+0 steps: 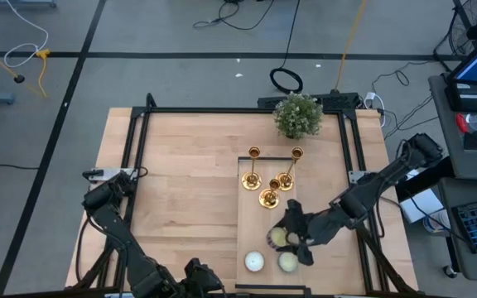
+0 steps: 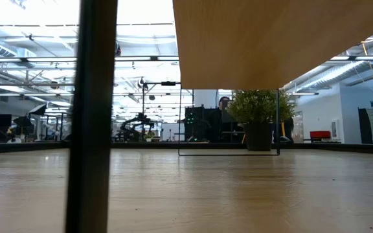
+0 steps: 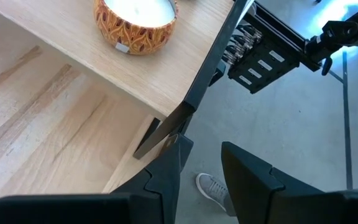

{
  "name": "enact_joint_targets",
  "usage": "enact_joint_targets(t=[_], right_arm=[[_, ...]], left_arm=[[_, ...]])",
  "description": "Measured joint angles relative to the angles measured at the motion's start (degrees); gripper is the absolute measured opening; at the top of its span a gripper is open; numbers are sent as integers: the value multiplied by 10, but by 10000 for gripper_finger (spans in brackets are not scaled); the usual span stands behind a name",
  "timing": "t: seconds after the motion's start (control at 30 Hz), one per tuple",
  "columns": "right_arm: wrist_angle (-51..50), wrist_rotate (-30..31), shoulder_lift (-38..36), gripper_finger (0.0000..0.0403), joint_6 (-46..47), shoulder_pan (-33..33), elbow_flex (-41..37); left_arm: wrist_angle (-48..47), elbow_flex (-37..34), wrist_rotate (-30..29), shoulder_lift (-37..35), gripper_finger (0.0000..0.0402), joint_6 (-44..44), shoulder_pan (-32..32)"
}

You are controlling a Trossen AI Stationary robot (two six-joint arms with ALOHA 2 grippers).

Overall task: Pick & Place candle stick holders
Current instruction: Put the red patterned scented candle on the shelf

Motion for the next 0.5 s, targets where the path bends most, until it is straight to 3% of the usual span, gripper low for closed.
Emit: enact_joint_targets(t=[0.27,0.5], right_arm=[[-125,-2,56,299,-31,0,92],[-120,-3,76,299,-25,-2,110]], left_arm=[[0,0,0,0,122,0,-1],[0,0,0,0,122,1,-1]])
